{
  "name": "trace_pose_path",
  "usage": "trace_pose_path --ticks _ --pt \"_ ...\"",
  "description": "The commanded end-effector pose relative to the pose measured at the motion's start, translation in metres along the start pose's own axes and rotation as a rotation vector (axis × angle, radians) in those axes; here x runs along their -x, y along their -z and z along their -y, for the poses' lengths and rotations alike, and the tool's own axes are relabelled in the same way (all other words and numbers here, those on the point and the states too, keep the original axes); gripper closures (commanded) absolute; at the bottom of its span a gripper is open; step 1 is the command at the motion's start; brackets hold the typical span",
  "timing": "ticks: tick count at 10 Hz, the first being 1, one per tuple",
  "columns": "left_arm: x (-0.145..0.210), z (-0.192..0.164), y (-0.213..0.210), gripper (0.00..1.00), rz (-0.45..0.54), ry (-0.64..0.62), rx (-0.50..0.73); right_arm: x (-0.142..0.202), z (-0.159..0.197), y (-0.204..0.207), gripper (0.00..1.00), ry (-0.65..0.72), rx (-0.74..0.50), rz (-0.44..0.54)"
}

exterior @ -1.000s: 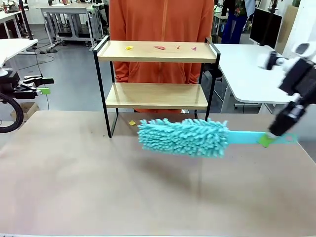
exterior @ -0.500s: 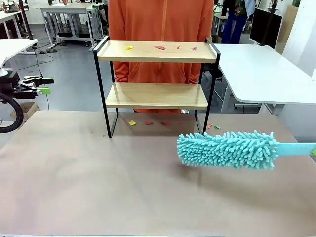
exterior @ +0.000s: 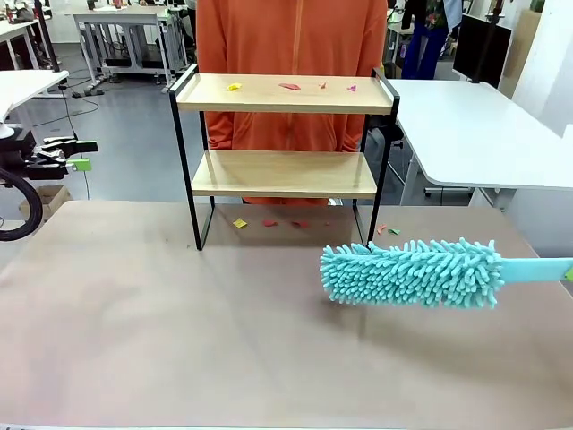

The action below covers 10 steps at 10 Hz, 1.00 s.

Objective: Clean the shelf.
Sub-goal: Clean the specific section of the Shelf indicated by the human with the Duster.

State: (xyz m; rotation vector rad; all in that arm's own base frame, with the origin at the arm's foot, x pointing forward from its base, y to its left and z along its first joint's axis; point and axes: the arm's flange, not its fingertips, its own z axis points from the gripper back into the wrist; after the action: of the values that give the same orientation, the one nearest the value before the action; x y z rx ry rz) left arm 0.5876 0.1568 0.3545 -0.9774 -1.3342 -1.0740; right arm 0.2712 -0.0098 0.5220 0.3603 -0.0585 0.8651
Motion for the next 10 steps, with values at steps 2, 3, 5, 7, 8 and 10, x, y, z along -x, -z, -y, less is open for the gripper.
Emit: trace_pose_path --ticks 2,3,5,7,8,10 --pt "-0.0031 0.0019 0.0006 0.00 0.001 0.011 -0.008 0.0017 -0.0019 0.0009 0.87 0.012 -0.002 0.020" --pt "-0.0031 0.0019 0.0006 0.00 0.001 0.011 -0.008 0.0017 -0.0019 0.0009 0.87 0.012 -0.002 0.020" --pt "-0.0031 0.0019 0.0006 0.00 0.001 0.011 -0.008 0.0017 -0.0019 0.0009 0.87 0.012 -0.002 0.020" --pt "-0.0031 0.0019 0.0006 0.00 0.001 0.011 -0.008 0.0017 -0.0019 0.0009 0.87 0.012 -0.002 0.020" --pt "-0.0031 0.0019 0.0006 0.00 0.001 0.011 -0.008 0.0017 -0.0019 0.0009 0.87 0.012 -0.002 0.020" --pt "-0.0031 0.0019 0.0006 0.00 0.001 0.011 -0.008 0.0017 -0.0019 0.0009 0.87 0.012 -0.002 0.020"
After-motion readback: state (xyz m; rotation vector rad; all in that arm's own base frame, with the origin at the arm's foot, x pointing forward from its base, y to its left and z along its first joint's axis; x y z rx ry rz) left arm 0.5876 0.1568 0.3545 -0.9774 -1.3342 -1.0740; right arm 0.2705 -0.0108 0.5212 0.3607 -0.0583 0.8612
